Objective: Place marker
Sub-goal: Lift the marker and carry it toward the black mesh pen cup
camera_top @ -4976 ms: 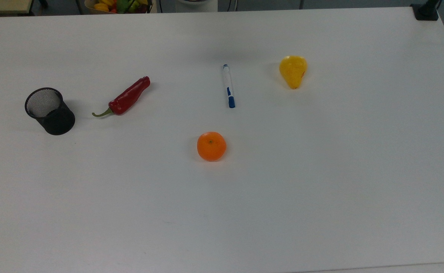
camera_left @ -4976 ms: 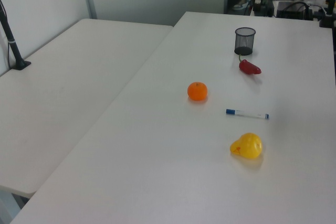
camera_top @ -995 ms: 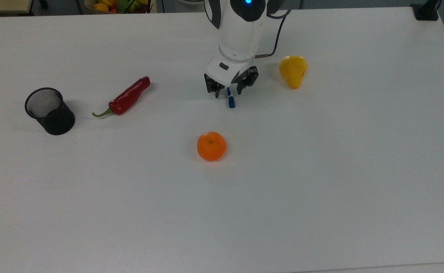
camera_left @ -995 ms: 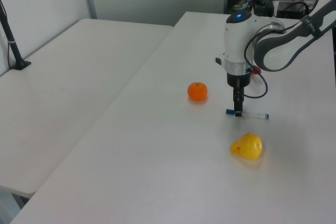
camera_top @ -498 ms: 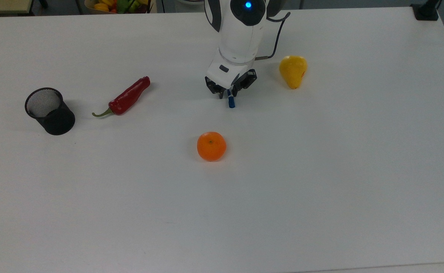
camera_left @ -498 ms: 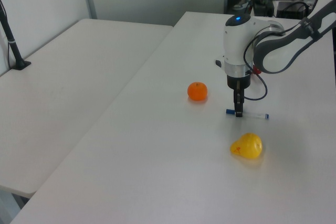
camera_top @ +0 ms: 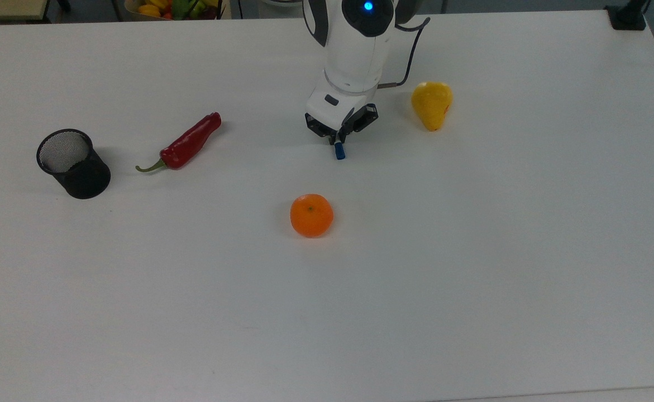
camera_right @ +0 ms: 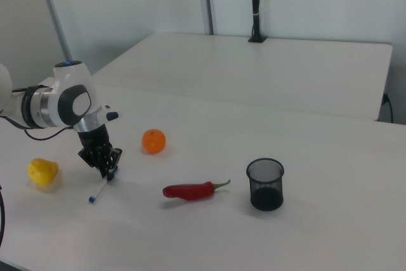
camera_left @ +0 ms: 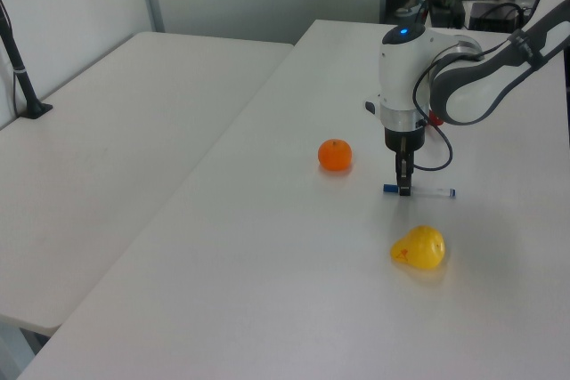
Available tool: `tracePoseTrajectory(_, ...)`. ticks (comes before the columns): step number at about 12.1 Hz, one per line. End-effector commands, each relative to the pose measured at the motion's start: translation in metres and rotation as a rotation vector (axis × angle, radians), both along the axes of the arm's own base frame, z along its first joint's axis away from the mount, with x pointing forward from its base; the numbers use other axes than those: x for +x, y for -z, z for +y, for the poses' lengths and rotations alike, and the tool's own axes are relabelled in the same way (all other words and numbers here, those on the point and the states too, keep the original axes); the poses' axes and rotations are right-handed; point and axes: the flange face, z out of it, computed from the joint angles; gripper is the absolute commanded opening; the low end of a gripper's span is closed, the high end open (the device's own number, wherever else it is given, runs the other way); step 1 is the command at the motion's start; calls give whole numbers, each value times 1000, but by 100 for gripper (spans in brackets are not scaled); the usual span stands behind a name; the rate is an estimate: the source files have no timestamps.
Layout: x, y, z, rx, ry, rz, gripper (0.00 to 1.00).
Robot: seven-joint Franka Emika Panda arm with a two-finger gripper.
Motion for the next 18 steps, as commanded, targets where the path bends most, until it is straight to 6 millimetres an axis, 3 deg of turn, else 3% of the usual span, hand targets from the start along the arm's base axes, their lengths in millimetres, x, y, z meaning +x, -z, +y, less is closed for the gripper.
tracePoseTrajectory(1, 1, -36, -3, 1, 22, -68, 0)
tracePoseTrajectory(3, 6, -83, -13, 5, 47, -74, 0)
tracePoseTrajectory(6, 15, -174, -29, 58, 106, -75, 0)
tracePoseTrajectory(10, 10, -256, -65, 120, 128, -88, 0)
tracePoseTrajectory(12, 7, -280, -95, 156, 115, -85, 0)
tracePoseTrajectory(14, 7, -300, -141, 174, 111, -124, 0)
tracePoseTrajectory(18, 17, -313, -225, 173, 115, -244, 0)
